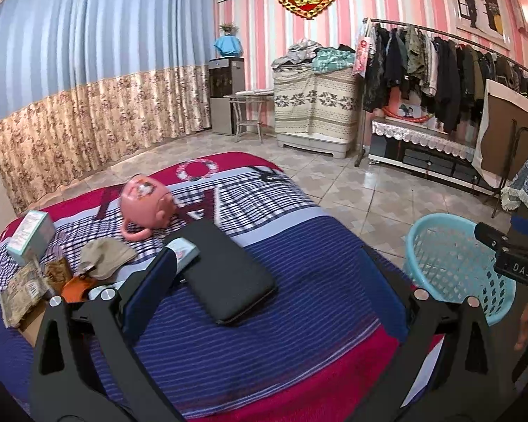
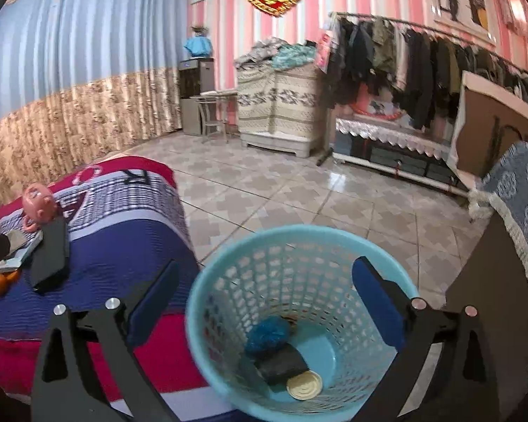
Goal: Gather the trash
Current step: 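Return to the bed and grasp the orange mesh bag with the left tool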
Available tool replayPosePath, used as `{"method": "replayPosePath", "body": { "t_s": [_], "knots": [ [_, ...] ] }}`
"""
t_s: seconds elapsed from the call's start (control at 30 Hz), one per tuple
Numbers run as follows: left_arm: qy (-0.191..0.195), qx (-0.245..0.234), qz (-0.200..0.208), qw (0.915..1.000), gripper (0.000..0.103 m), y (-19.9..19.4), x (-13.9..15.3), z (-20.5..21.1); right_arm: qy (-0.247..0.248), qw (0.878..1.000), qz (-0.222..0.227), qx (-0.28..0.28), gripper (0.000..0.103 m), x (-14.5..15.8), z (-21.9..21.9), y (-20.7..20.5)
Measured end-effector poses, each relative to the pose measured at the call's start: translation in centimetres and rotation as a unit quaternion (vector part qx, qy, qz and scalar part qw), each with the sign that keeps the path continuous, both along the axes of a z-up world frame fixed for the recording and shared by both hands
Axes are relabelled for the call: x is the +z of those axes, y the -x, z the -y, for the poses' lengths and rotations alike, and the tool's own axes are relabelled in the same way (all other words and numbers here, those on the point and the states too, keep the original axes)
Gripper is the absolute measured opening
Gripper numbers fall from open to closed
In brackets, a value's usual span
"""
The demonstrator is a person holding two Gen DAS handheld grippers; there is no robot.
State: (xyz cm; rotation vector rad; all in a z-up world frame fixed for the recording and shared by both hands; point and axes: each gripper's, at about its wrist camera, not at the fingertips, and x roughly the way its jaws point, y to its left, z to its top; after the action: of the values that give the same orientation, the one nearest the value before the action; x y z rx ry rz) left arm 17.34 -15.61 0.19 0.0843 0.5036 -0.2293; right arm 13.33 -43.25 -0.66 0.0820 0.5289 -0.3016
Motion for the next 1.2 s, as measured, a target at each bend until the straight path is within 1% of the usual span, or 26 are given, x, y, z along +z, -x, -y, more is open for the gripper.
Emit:
{"method": "replayPosePath", "body": {
  "t_s": [0.1,0.23,0.33,0.37,0.47,0.63,0.77,0.83,0.97,1.2],
  "knots": [
    [0.002,0.019,0.000,0.9998,0.097,0.5,0.1,-1.8,0.009,1.000,0.008,0.017,0.098,0.6,-1.8,-0.2],
    [0.001,0.042,0.001,0.9991,0.097,1.2,-0.2,-4.9,-0.004,0.999,0.018,0.043,0.098,1.0,-4.1,-0.3],
    [0.003,0.056,-0.010,0.9984,0.097,1.3,-0.4,-6.8,0.010,0.998,0.018,0.063,0.098,1.2,-6.3,-0.6],
    [0.006,0.061,-0.016,0.9980,0.097,1.4,-0.6,-7.5,0.023,0.997,0.015,0.069,0.098,1.3,-7.2,-0.7],
    [0.007,0.073,-0.019,0.9971,0.097,1.6,-0.7,-9.0,0.040,0.996,0.013,0.077,0.098,1.4,-8.8,-0.7],
    [0.005,0.096,-0.015,0.9953,0.097,2.1,-0.8,-11.5,0.019,0.994,0.016,0.102,0.098,1.4,-10.6,-0.7],
    [0.006,0.113,-0.014,0.9935,0.097,2.2,-1.0,-13.7,0.014,0.993,0.010,0.118,0.098,1.1,-11.7,-0.9],
    [0.005,0.121,-0.020,0.9924,0.097,2.1,-1.3,-14.9,0.012,0.992,0.007,0.122,0.098,0.7,-12.3,-0.9],
    [0.002,0.137,-0.029,0.9901,0.097,2.5,-2.1,-17.1,-0.010,0.990,0.001,0.139,0.098,0.2,-13.5,-1.2],
    [0.000,0.168,-0.043,0.9848,0.097,2.7,-3.6,-21.0,0.000,0.988,-0.013,0.156,0.098,-0.7,-16.0,-2.3]
  ]
}}
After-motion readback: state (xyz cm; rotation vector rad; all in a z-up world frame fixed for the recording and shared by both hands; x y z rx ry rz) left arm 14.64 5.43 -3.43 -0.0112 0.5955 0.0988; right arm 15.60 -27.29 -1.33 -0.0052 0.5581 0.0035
